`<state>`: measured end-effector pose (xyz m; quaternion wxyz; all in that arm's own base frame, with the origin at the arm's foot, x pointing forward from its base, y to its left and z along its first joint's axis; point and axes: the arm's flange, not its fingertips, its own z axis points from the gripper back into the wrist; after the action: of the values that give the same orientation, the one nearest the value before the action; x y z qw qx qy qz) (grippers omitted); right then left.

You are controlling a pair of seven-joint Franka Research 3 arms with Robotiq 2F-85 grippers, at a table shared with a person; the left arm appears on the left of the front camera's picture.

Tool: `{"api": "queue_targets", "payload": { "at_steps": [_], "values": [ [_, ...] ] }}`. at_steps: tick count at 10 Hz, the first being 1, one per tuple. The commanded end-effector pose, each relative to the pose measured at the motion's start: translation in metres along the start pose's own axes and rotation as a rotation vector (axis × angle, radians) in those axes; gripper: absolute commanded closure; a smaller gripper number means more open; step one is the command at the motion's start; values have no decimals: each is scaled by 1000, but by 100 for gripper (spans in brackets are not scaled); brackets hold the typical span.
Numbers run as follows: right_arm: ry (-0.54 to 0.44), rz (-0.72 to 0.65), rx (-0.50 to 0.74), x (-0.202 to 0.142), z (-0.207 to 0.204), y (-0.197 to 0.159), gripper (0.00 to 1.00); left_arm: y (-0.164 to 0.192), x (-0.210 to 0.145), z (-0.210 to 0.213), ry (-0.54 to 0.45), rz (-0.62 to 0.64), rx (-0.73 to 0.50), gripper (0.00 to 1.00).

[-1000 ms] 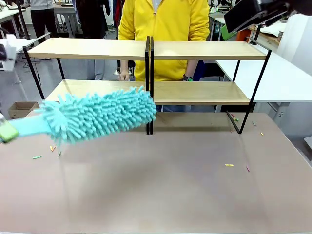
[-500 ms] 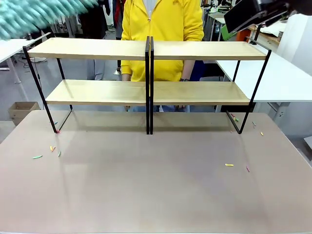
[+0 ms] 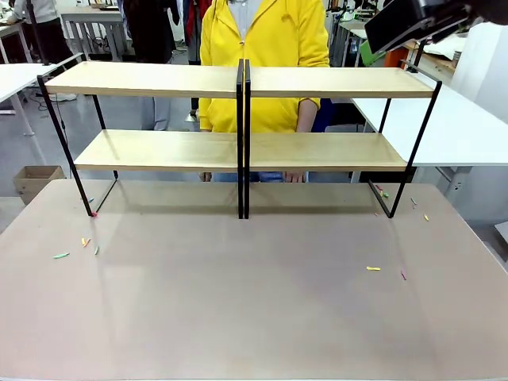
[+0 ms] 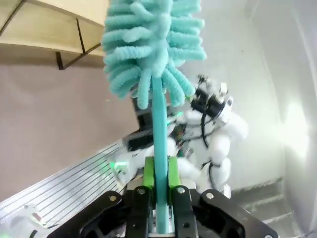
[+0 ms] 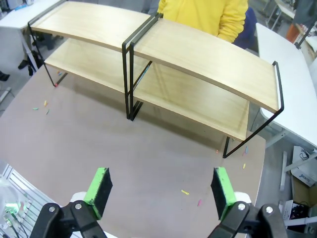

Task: Clean the shelves.
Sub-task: Clean another randomly selected level of the Shelf with the Duster, then place the Duster on the table.

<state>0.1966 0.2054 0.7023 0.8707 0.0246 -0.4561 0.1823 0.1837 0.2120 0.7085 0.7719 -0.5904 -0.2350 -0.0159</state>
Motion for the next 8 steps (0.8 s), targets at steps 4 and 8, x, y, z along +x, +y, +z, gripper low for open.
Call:
{"api": "queue_targets", "payload": {
  "at_steps": [4, 8],
  "values": [
    [1, -4, 6, 0, 0, -2, 0, -16, 1, -26, 77, -91, 25, 88],
    [1, -4, 6, 0, 0, -2, 0, -16, 1, -26, 77, -91, 25, 88]
  ]
}}
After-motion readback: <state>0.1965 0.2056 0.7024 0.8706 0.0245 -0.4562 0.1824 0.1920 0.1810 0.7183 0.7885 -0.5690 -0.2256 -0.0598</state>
